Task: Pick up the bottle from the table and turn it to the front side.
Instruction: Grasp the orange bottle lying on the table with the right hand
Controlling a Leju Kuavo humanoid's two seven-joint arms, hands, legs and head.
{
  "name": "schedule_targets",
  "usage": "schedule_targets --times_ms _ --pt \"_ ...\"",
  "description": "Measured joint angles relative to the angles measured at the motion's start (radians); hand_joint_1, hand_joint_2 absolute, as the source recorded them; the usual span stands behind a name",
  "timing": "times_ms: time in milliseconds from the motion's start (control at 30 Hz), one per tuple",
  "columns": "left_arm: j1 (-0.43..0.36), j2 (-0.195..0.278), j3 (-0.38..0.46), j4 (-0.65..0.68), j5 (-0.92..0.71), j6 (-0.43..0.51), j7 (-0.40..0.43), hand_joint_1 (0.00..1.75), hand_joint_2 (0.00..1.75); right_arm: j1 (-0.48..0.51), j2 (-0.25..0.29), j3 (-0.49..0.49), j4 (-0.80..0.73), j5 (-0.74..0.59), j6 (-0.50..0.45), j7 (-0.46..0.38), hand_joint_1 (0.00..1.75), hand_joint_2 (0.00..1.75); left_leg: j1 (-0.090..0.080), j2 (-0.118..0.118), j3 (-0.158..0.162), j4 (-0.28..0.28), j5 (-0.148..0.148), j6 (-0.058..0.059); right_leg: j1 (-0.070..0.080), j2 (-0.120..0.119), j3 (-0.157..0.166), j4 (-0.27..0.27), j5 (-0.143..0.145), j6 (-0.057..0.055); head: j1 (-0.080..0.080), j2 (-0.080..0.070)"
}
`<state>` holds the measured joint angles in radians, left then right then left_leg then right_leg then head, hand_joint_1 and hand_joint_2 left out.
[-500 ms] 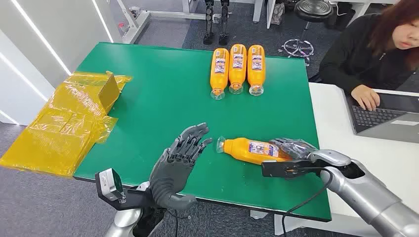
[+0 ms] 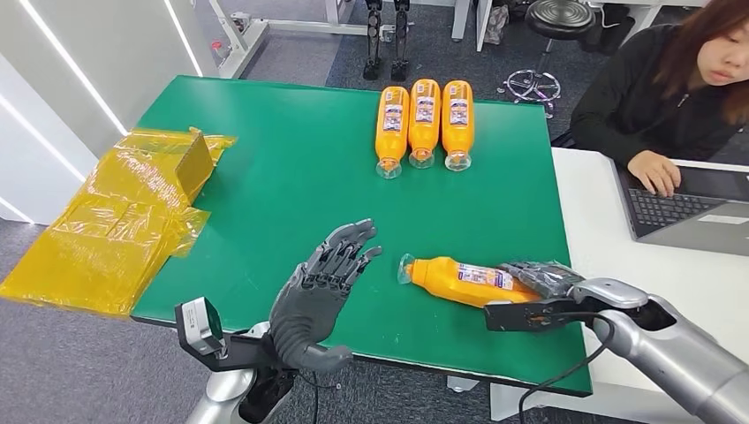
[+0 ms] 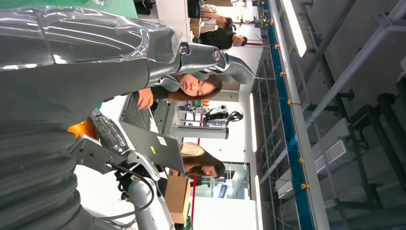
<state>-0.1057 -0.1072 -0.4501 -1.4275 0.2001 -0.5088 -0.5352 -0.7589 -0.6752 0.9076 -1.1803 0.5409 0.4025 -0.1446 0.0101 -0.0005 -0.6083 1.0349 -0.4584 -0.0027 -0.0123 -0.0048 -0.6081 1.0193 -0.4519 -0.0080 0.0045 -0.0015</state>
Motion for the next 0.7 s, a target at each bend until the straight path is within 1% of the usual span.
schedule_targets --times_ms 267,433,533,700 --pt "0.000 0.000 0.000 0.000 0.000 0.000 0.000 0.00 1.75 0.002 -0.018 0.018 -0.029 -0.001 -0.015 0.006 1.75 1.75 0.000 0.000 0.000 0.000 0.000 0.000 0.000 0.000 0.000 0.000 0.000 0.000 0.000 0.000" --pt "0.000 0.000 0.000 0.000 0.000 0.000 0.000 0.00 1.75 -0.004 -0.031 0.025 -0.054 0.003 -0.008 0.006 1.75 1.75 0.000 0.000 0.000 0.000 0.000 0.000 0.000 0.000 0.000 0.000 0.000 0.000 0.000 0.000" --pt "0.000 0.001 0.000 0.000 0.000 0.001 0.000 0.00 1.75 -0.021 -0.035 0.032 -0.066 0.003 0.006 0.004 1.75 1.75 0.000 0.000 0.000 0.000 0.000 0.000 0.000 0.000 0.000 0.000 0.000 0.000 0.000 0.000" --pt "0.001 0.003 0.001 -0.004 -0.001 0.001 0.000 0.00 1.75 -0.080 -0.035 0.048 -0.075 0.002 0.008 0.017 1.75 1.75 0.000 0.000 0.000 0.000 0.000 0.000 0.000 0.000 0.000 0.000 0.000 0.000 0.000 0.000"
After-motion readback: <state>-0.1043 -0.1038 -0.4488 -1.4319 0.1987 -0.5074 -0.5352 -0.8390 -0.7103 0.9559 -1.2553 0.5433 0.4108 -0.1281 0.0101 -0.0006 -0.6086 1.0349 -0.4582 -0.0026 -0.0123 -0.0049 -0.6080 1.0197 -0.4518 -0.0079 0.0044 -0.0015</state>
